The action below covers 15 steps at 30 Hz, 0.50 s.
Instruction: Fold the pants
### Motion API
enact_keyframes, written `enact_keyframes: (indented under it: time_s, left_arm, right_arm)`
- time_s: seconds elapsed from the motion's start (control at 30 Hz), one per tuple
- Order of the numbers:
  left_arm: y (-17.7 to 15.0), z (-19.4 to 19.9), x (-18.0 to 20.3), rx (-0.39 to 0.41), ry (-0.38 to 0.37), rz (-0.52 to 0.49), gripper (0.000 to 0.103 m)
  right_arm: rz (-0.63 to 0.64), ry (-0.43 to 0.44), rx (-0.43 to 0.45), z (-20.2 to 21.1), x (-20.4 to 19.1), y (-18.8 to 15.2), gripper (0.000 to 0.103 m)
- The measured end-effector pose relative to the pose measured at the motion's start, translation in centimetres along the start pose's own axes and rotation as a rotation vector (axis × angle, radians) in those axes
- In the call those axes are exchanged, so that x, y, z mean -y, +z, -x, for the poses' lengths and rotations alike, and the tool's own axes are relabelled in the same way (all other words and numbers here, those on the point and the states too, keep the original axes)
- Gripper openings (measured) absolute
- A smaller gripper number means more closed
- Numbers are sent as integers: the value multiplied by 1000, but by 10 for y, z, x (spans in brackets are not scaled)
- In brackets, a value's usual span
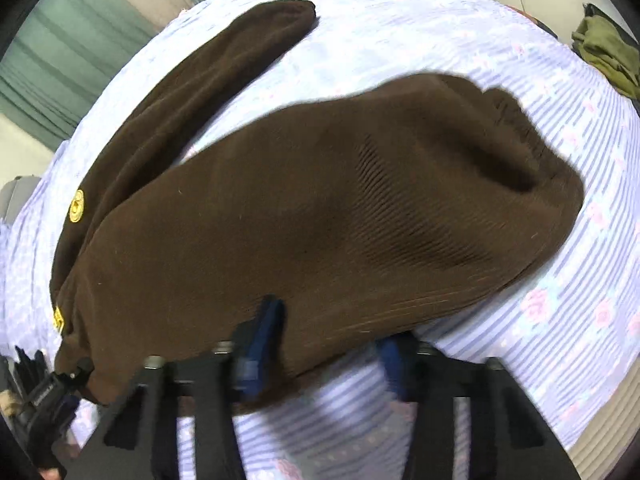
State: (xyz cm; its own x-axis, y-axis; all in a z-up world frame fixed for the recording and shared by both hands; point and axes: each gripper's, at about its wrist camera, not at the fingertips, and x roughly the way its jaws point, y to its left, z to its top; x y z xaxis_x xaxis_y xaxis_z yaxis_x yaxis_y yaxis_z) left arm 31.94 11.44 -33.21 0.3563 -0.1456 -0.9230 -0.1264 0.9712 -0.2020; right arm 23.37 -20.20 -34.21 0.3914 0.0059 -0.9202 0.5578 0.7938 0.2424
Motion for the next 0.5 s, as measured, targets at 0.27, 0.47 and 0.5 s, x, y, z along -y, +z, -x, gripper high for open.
enact_keyframes:
  time_s: [0.27, 0.47, 0.5]
  left_arm:
    - [-8, 49, 2, 52, 54, -33, 21]
    - [-33, 54, 4, -18, 97, -58, 21]
    - [-36, 54, 5, -33, 103, -57, 21]
  right_arm:
    - [216, 33, 59, 87, -17, 1, 17]
    - [221, 20, -18, 97, -21, 4, 16]
    - [220, 18, -25, 99, -14, 3, 16]
